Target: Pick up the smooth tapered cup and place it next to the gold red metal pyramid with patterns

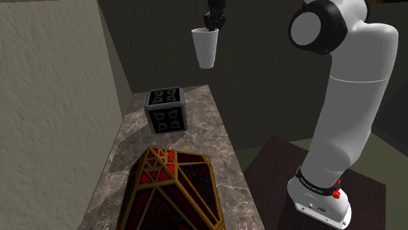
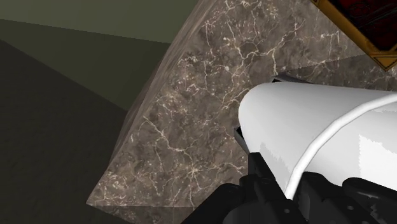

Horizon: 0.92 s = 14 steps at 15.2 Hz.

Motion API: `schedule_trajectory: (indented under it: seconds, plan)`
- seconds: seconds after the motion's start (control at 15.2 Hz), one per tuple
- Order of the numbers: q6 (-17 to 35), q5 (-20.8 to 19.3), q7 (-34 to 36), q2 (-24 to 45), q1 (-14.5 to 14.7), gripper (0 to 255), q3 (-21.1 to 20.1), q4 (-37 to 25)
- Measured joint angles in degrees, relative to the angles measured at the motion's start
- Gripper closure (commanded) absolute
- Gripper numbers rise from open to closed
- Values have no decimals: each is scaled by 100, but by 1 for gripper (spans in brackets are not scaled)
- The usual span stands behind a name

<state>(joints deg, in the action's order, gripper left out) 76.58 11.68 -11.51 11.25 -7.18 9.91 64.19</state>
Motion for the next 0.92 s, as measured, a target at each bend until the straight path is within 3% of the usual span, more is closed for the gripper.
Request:
schedule_trajectory:
  seconds: [0.46, 0.59, 0.92]
  plan:
    - [-939, 198, 115, 689, -173, 255, 8, -1627]
    - [-838, 118, 205, 352, -34, 255, -15, -1202]
    - [-310, -175, 634, -979, 422, 255, -216, 557]
